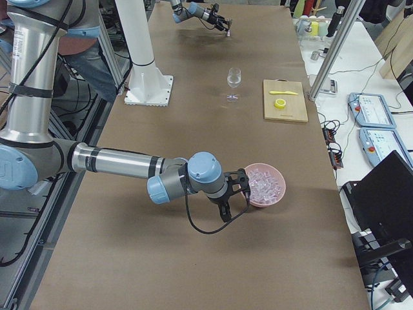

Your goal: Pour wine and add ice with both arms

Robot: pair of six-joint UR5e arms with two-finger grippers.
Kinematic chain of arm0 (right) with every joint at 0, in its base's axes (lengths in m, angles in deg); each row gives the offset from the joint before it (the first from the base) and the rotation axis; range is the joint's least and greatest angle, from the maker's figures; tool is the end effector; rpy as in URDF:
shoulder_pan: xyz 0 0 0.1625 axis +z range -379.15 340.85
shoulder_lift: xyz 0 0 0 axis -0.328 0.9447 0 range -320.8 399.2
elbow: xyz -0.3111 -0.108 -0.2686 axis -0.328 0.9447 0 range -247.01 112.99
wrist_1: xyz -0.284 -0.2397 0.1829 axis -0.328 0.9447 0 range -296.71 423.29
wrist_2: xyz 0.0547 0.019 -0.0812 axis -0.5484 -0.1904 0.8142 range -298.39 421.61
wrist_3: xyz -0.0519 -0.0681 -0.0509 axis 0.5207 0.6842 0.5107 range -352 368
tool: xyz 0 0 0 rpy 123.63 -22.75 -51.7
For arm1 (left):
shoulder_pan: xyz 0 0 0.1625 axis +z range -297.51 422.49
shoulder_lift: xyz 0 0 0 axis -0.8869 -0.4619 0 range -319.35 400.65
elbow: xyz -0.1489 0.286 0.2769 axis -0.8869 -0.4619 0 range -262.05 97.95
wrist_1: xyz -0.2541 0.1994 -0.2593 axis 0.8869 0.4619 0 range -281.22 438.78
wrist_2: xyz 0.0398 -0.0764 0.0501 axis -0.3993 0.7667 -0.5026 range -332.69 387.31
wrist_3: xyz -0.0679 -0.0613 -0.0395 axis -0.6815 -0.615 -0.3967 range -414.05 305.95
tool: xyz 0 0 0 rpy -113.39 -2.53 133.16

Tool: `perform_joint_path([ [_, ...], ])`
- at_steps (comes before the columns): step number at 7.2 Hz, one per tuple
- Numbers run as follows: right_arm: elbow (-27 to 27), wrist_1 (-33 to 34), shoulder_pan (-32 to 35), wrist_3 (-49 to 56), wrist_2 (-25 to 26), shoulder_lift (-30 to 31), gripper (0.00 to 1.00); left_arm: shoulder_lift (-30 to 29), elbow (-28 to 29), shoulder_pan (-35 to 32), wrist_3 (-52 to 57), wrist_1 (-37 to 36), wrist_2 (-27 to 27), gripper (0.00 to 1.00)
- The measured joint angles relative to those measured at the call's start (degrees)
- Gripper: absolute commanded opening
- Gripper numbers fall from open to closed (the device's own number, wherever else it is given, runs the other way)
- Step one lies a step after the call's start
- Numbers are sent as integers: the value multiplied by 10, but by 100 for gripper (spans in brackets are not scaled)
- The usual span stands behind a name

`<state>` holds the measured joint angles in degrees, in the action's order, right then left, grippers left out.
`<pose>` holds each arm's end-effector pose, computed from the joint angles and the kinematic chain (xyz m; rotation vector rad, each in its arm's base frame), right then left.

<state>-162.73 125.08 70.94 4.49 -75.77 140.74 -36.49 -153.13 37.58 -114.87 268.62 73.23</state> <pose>0.0606 -0.4230 0.6429 0.3435 -0.8262 -0.1030 0.2253 -0.3279 0.7176 1.1102 0.6941 -0.3925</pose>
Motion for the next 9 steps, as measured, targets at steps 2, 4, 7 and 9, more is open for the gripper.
perform_joint_path([
  [2, 0, 0, 0, 0, 0, 0, 100, -5, 1, -10, 0, 1, 16, 81],
  [4, 0, 0, 0, 0, 0, 0, 100, -14, 1, -15, 19, 4, 20, 72],
  [7, 0, 0, 0, 0, 0, 0, 100, -19, 1, -17, 32, 22, 23, 72],
  [9, 0, 0, 0, 0, 0, 1, 100, -15, 4, -19, 33, 35, 30, 72],
])
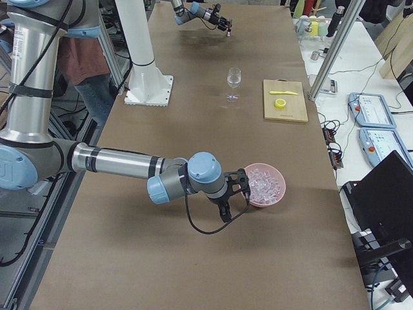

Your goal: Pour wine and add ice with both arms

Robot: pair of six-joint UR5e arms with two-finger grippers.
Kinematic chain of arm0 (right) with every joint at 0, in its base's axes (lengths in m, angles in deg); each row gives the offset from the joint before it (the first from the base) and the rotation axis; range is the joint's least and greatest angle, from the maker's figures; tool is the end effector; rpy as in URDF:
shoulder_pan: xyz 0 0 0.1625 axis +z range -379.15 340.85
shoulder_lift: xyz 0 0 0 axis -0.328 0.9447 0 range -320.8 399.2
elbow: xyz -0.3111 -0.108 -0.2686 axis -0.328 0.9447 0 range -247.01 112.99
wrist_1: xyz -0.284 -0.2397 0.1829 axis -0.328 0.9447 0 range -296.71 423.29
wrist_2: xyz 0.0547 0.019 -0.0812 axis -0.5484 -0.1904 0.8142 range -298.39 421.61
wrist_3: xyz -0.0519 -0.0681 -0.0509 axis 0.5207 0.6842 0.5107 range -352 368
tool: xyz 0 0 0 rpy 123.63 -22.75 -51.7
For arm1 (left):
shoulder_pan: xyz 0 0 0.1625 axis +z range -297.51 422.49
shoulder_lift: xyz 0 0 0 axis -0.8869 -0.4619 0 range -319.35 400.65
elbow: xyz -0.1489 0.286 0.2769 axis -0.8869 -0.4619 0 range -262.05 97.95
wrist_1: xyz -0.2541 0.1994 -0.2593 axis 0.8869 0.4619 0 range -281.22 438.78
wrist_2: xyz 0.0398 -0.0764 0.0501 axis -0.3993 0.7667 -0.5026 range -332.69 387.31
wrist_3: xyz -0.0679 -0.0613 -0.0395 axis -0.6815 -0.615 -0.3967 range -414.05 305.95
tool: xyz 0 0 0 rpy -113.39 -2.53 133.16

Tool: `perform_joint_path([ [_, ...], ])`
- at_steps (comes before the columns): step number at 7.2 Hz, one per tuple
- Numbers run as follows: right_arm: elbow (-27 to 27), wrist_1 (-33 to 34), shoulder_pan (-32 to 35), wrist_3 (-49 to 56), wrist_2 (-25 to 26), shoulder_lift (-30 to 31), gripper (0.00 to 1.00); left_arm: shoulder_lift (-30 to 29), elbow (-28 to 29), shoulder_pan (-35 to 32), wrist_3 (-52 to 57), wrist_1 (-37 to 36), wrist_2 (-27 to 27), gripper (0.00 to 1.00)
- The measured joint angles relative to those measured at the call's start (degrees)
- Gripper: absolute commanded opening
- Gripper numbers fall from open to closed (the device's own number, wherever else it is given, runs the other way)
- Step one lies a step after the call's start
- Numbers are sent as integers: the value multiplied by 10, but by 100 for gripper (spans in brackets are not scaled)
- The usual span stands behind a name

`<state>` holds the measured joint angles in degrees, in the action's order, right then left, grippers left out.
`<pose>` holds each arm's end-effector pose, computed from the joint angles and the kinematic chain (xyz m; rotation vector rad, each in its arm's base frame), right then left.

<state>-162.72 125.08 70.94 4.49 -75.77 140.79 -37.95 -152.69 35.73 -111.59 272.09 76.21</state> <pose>0.0606 -0.4225 0.6433 0.3425 -0.8262 -0.1026 0.2272 -0.3371 0.7071 1.1299 0.7431 -0.3695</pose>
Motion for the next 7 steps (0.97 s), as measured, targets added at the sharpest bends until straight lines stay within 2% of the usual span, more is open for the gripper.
perform_joint_path([
  [7, 0, -1, 0, 0, 0, 0, 100, -1, 16, 0, 0, 7, 3, 72],
])
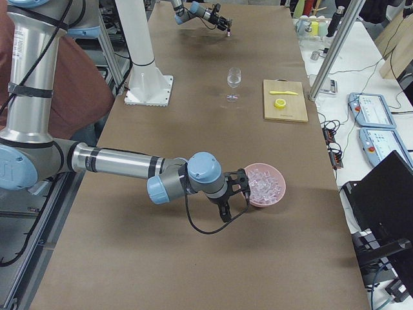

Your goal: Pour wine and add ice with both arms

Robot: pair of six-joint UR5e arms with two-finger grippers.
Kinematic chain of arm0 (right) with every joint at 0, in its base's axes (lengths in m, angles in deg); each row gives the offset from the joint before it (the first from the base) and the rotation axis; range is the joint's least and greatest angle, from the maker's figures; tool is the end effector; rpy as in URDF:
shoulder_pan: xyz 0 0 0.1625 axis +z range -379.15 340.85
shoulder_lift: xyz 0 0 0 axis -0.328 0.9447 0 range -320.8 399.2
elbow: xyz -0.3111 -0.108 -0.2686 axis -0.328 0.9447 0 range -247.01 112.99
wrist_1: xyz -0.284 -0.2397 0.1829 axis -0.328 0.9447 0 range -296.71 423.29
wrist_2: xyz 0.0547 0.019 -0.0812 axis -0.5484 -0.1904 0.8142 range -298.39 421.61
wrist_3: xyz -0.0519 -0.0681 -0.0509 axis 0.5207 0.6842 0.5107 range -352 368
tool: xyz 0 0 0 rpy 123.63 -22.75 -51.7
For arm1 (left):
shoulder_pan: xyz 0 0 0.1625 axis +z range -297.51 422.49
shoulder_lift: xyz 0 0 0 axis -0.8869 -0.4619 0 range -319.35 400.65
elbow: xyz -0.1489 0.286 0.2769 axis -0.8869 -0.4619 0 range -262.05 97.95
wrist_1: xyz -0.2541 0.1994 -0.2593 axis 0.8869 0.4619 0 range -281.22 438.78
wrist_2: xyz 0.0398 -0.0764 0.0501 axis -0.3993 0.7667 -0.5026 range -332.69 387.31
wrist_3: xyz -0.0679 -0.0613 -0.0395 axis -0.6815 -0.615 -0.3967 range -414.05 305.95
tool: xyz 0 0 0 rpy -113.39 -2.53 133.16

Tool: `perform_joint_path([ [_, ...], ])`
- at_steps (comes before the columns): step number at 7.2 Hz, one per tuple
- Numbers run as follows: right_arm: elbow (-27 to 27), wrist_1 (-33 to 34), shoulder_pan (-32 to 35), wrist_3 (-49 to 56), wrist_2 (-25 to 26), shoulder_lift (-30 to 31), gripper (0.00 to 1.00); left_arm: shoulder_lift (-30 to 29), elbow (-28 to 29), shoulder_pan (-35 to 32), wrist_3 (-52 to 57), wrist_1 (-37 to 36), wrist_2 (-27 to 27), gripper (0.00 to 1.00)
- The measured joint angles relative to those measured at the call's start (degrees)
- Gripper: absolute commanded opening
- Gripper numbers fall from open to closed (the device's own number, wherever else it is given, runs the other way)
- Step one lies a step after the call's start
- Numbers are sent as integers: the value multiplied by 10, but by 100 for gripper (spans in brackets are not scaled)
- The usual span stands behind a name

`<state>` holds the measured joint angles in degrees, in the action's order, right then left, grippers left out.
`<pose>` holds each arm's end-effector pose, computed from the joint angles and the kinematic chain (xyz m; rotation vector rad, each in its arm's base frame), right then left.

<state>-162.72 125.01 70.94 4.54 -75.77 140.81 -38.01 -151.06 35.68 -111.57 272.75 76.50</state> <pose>0.0606 -0.4224 0.6433 0.3437 -0.8260 -0.1037 0.2237 -0.3353 0.7180 1.1219 0.7310 -0.3609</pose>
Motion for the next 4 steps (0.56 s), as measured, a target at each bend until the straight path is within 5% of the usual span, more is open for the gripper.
perform_joint_path([
  [2, 0, 0, 0, 0, 0, 0, 100, -2, 1, 1, 0, 0, 0, 68],
  [4, 0, 0, 0, 0, 0, 0, 100, -2, 2, 0, 0, 0, 0, 15],
])
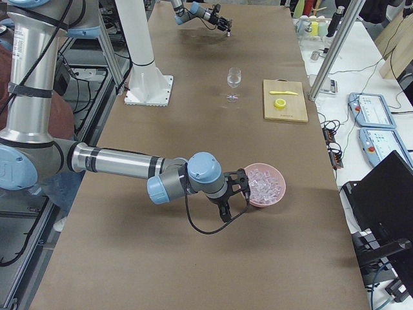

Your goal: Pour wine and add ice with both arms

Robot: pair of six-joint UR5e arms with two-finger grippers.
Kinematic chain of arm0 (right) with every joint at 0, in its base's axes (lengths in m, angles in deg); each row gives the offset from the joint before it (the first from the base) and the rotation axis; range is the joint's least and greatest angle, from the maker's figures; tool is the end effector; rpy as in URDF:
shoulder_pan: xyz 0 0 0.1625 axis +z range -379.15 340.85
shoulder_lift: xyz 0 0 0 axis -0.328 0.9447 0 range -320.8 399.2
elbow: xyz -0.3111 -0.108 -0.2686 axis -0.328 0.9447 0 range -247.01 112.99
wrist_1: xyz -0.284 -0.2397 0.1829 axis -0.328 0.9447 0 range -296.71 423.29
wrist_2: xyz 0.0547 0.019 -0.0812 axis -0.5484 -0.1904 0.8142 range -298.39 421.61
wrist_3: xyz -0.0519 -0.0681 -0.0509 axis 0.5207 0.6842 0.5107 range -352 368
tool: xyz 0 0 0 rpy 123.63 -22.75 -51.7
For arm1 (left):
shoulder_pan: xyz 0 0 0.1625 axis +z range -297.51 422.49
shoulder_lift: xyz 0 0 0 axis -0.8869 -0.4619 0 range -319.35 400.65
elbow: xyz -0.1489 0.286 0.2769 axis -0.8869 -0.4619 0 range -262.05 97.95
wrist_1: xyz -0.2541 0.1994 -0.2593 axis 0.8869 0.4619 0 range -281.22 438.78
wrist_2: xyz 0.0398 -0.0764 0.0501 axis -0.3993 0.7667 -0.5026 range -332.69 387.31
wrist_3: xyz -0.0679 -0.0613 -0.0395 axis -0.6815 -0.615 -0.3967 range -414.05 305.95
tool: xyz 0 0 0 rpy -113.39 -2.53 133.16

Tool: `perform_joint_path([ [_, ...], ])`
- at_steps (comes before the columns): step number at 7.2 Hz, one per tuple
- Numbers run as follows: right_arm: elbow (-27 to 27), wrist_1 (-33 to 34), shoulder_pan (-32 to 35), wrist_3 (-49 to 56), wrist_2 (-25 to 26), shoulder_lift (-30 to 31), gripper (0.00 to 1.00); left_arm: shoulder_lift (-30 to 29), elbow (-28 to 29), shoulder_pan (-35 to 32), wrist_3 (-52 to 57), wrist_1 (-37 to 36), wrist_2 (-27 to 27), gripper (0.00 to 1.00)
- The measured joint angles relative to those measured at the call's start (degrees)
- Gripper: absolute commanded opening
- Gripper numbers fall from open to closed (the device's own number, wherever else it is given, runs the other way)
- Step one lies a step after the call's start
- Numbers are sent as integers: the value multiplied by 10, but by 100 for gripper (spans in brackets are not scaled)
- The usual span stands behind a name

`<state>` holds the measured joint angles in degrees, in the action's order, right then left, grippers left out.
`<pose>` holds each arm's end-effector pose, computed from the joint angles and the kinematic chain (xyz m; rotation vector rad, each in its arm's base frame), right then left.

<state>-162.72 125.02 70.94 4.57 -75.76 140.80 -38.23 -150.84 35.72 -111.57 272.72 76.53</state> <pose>0.0606 -0.4225 0.6433 0.3439 -0.8258 -0.1042 0.2255 -0.3358 0.7184 1.1211 0.7312 -0.3597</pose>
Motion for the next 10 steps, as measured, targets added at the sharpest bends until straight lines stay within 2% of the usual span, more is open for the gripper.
perform_joint_path([
  [1, 0, 0, 0, 0, 0, 0, 100, 1, 0, 0, 0, 0, 1, 2],
  [2, 0, 0, 0, 0, 0, 0, 100, 3, 1, 0, 0, 2, 4, 0],
  [7, 0, 0, 0, 0, -1, 0, 100, 4, 6, 0, 0, 49, 13, 0],
  [10, 2, 0, 0, 0, 0, 1, 100, 0, -48, -6, 75, 56, 41, 0],
])
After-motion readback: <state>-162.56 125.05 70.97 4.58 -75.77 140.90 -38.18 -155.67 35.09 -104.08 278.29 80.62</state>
